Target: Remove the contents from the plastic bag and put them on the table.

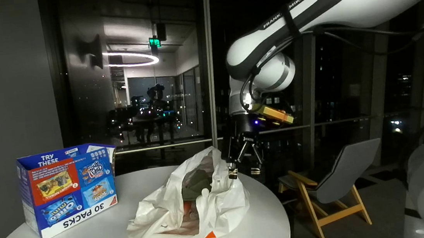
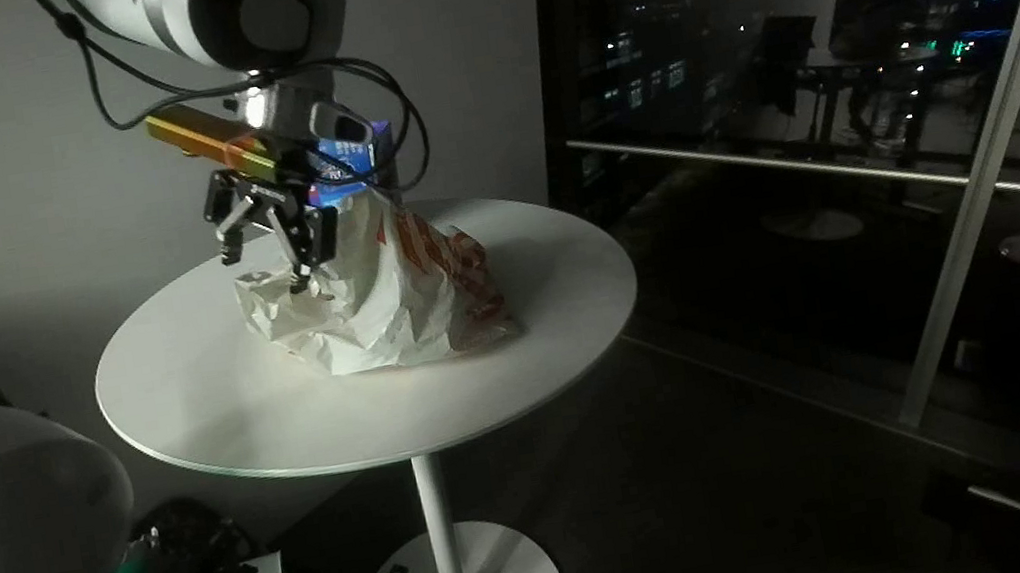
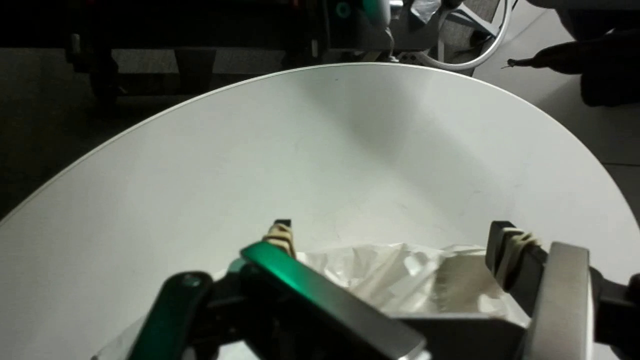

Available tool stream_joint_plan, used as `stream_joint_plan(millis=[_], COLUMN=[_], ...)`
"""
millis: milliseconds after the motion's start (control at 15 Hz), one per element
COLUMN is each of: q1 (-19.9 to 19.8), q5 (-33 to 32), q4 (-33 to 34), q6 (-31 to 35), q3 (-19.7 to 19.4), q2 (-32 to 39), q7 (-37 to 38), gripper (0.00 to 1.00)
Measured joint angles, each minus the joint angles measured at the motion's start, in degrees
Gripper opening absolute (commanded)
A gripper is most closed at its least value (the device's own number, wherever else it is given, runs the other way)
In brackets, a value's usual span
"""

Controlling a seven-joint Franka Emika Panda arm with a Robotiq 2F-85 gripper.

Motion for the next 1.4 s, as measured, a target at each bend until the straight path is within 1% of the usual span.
stream_joint_plan(millis=[133,267,400,600,800,1000,1067,1133,1400], q1=[0.7,1.2,1.4,1.4,0.8,-0.7,-1.2,-1.4,-1.6], q5=[0.7,1.8,2.1,1.9,-1.4,-7.9,-10.2,-12.3,-19.8], q4=[0.0,0.0,-0.2,-0.5,-0.7,-0.7,-0.7,-0.6,-0.3], q6=[0.1,1.5,5.0,10.8,15.3,15.6,15.6,15.5,15.4], q3=[3.2,6.3,9.5,14.0,17.6,19.7,20.0,20.1,20.1], q2=[-3.7,-5.6,-5.7,-3.9,-0.6,2.7,3.7,4.7,7.7], q7=[5.4,11.1,17.2,25.1,34.6,43.8,46.6,49.0,54.7], gripper=[1.0,1.0,1.0,1.0,1.0,1.0,0.84,0.74,0.42])
